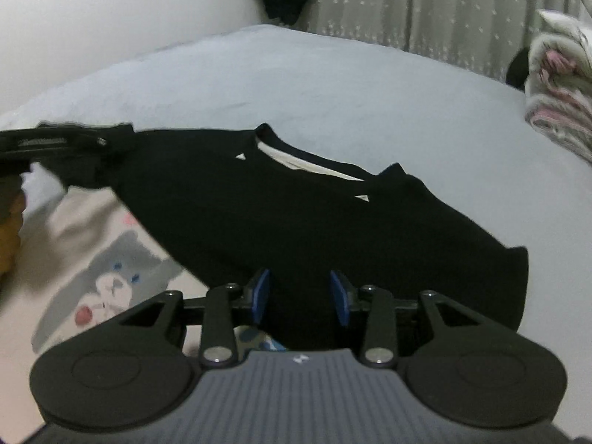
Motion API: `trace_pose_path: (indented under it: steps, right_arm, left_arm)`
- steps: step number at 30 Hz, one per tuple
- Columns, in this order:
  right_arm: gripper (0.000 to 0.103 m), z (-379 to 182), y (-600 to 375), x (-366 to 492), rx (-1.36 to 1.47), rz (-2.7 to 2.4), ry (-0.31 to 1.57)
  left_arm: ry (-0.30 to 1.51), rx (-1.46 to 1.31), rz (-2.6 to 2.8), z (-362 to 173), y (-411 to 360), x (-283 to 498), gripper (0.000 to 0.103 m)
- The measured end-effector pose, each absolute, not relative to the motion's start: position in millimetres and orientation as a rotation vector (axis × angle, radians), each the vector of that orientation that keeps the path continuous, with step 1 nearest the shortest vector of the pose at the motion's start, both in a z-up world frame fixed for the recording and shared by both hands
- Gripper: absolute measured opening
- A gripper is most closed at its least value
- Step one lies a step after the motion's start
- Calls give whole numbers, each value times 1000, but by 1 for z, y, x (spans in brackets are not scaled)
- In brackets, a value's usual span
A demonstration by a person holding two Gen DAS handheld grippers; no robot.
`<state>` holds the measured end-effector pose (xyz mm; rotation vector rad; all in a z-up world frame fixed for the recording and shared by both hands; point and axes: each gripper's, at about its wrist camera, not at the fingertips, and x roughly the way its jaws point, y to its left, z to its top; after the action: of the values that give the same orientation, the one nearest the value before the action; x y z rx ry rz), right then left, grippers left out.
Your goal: Fold clothes
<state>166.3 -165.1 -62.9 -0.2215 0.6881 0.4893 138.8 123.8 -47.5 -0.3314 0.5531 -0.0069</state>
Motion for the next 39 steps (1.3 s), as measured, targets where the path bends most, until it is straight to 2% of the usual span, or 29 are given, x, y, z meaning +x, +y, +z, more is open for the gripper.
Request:
trace_pose_path:
  steps: [2,5,12,14,21,28,32,37,38,39]
  right_arm:
    - [49,-60,-168,164,-229,484,701]
    - [55,-61,-173,167,-218,462,703]
    - [62,-62,-164,166,-227,439,686]
    - [66,-61,-163,167,-226,436,677]
    - [69,-58,-162,167,-207,443,651]
    - [70,-59,-159,168,-206,441,648]
    - [70,-59,-159,169,-203,440,645]
    - [71,-60,-157,169,-202,441,647]
    - [71,-60,-156,169,-201,441,647]
    - [71,-60,-156,169,-200,442,647]
  left_arm:
    - [551,-375,23,-46,132,138,36]
    - [485,-310,171,-39,134,130,45]
    - [414,-289,416,-32,147,119,63]
    - [406,-303,475,-31,155,116,66]
    - [388,-365,665,-32,185,105,76]
    - [385,-449,786,-37,205,100,77]
    - [391,-520,796,-43,210,106,81]
    - [338,-582,783,-46,213,103,83]
    - [332,-584,778,-47,215,103,79]
    - [329,-591,767,-48,215,103,68]
